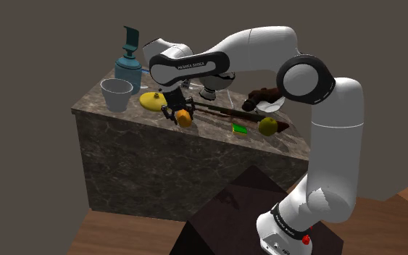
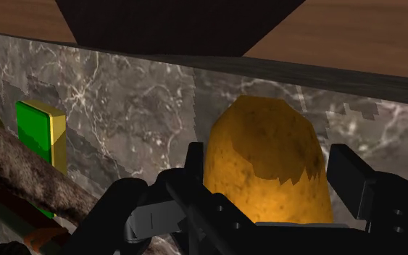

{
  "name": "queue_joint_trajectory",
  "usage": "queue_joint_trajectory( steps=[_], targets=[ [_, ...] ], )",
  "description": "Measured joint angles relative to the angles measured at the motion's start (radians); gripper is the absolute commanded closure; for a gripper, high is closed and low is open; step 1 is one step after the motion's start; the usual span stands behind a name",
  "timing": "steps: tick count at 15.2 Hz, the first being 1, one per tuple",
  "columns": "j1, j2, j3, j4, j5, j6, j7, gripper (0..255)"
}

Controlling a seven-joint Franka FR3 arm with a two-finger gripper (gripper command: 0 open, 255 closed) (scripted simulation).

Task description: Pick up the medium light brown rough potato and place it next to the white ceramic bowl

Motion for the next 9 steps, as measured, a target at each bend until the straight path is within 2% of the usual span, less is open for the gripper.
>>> queue_joint_trajectory(
  steps=[9],
  targets=[
    [0.001,-0.028,0.002,0.035,0.005,-0.060,-0.018,255]
  ],
)
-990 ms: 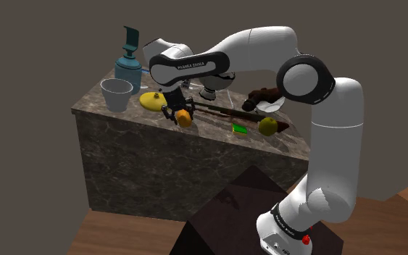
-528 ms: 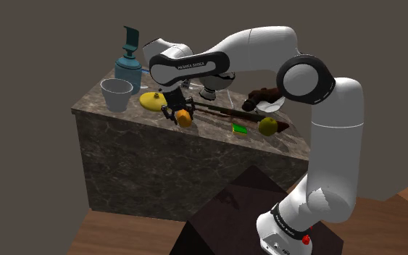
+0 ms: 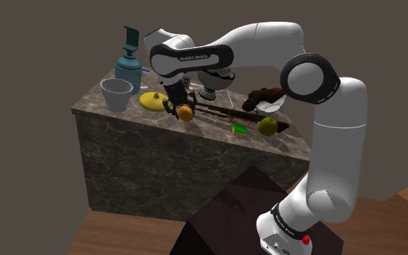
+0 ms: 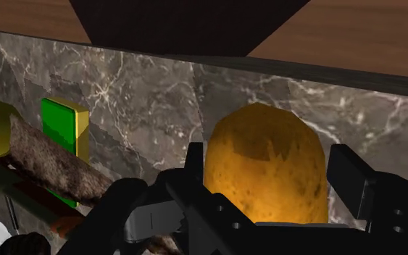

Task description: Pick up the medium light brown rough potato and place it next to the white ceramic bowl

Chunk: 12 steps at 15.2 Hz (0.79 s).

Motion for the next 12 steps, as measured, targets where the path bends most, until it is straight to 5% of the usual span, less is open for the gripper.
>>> queue_joint_trajectory(
  steps=[12],
  targets=[
    [0.008,-0.045,0.003,0.092,0.005,-0.131,-0.035,255]
  ],
)
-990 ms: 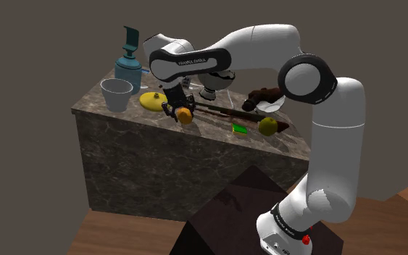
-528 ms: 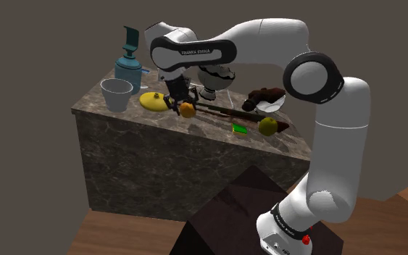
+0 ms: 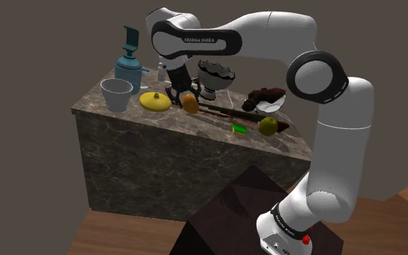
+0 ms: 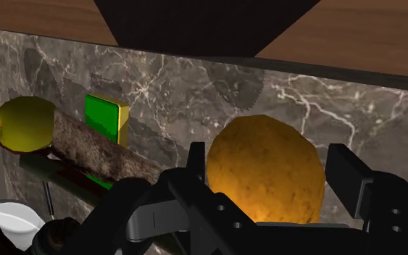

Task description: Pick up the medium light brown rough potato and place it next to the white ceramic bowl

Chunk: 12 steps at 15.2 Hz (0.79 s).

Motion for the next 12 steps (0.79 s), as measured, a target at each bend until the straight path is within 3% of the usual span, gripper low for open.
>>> queue_joint_trajectory(
  steps=[12],
  targets=[
    [0.016,-0.002,-0.002,0.156,-0.008,-0.152,-0.042,255]
  ],
)
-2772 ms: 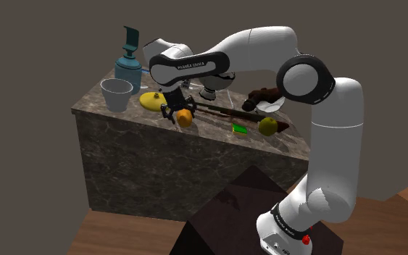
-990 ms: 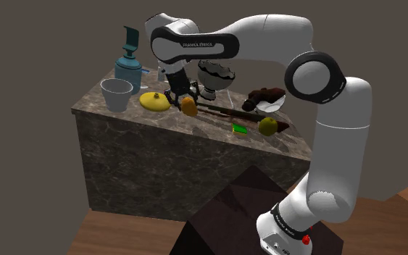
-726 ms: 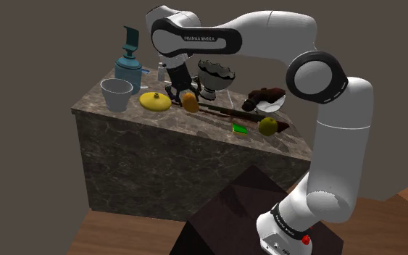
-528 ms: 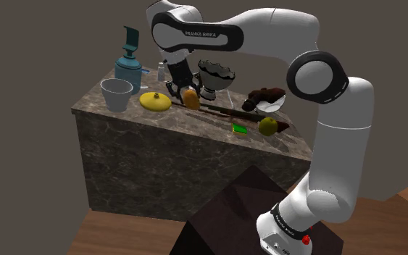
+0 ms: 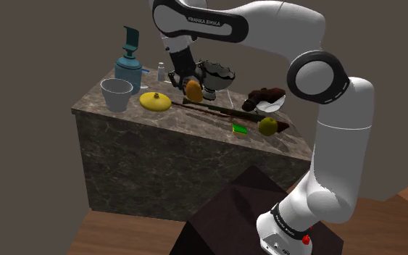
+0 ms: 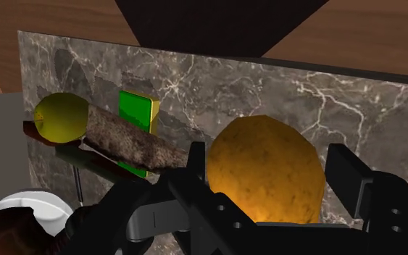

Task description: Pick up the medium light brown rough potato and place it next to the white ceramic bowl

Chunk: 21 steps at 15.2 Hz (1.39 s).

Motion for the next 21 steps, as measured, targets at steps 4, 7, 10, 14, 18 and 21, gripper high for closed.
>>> queue_joint_trajectory(
  steps=[4,7,10,14,18,21],
  targets=[
    [0.007,0.004,-0.001,0.056,-0.005,-0.051,-0.014,255],
    [0.014,0.014,-0.003,0.117,-0.012,-0.099,-0.028,255],
    [0.025,0.035,-0.005,0.189,-0.021,-0.149,-0.041,255],
    [0.005,-0.002,-0.010,0.168,-0.027,-0.158,-0.071,255],
    [-0.069,-0.153,-0.022,-0.066,-0.020,-0.056,-0.116,255],
    [-0.112,-0.231,-0.039,-0.177,-0.025,-0.006,-0.161,255]
  ],
)
